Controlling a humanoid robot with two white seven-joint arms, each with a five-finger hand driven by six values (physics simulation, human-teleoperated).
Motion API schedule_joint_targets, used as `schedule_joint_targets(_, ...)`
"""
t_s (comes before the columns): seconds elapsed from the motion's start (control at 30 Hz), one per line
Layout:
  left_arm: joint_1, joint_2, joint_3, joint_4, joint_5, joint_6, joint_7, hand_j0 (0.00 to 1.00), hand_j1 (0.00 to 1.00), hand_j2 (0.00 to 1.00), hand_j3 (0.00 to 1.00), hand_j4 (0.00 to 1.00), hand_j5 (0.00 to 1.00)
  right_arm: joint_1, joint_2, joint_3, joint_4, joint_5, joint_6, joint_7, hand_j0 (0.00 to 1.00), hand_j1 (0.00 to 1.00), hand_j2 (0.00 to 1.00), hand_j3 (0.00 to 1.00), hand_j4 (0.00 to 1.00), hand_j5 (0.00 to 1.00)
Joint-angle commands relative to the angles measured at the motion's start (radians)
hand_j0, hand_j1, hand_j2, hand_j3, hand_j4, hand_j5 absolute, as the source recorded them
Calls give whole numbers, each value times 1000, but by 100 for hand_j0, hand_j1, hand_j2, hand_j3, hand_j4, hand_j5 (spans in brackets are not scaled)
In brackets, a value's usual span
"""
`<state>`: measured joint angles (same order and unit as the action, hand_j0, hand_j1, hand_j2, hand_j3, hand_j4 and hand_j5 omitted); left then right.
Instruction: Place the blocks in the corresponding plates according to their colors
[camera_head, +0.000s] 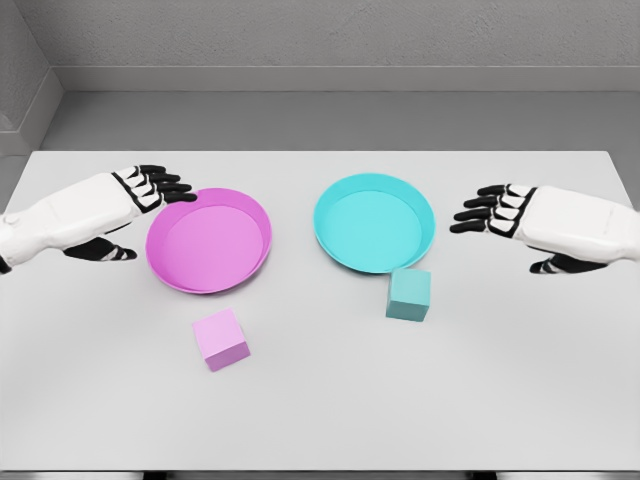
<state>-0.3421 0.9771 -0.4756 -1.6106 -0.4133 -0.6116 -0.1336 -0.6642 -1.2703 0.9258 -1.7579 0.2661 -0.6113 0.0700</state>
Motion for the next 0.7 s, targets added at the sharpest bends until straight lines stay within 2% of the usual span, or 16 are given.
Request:
schedule_joint_targets(0.0, 0, 14, 0, -3, 5, 1, -1, 100, 100, 100, 100, 100, 100, 0, 0, 1, 0, -7, 0, 7, 100, 100, 100, 100, 100, 100)
schedule_joint_targets(0.13, 0, 18, -11, -17, 4, 1, -1, 100, 100, 100, 100, 100, 100, 2, 3, 19, 3, -2, 0, 7, 100, 100, 100, 100, 100, 100)
schedule_joint_targets(0.17, 0, 23, -21, -18, 4, 1, -3, 100, 100, 100, 100, 100, 100, 0, 15, 53, 6, -2, 0, 5, 100, 100, 100, 100, 100, 100)
schedule_joint_targets(0.27, 0, 57, -43, -37, -24, 1, -4, 100, 100, 100, 100, 100, 100, -8, 100, 67, 8, 55, 0, 4, 100, 100, 100, 100, 100, 100)
schedule_joint_targets(0.4, 2, 101, -63, -87, -71, 1, -9, 100, 100, 100, 100, 100, 100, -12, 167, 64, 28, 147, 0, 7, 100, 100, 100, 100, 100, 100)
schedule_joint_targets(0.53, 0, 124, -107, -97, -102, 1, -24, 100, 100, 100, 100, 100, 100, -21, 206, 65, 75, 243, 0, 11, 100, 100, 100, 100, 100, 100)
schedule_joint_targets(0.6, 0, 124, -117, -97, -104, 1, -26, 100, 100, 100, 100, 100, 100, -32, 232, 65, 100, 254, 0, 76, 100, 100, 100, 100, 100, 100)
schedule_joint_targets(0.67, 0, 121, -133, -98, -104, 1, -41, 100, 100, 100, 100, 100, 100, -34, 264, 65, 126, 274, 0, 99, 100, 100, 100, 100, 100, 100)
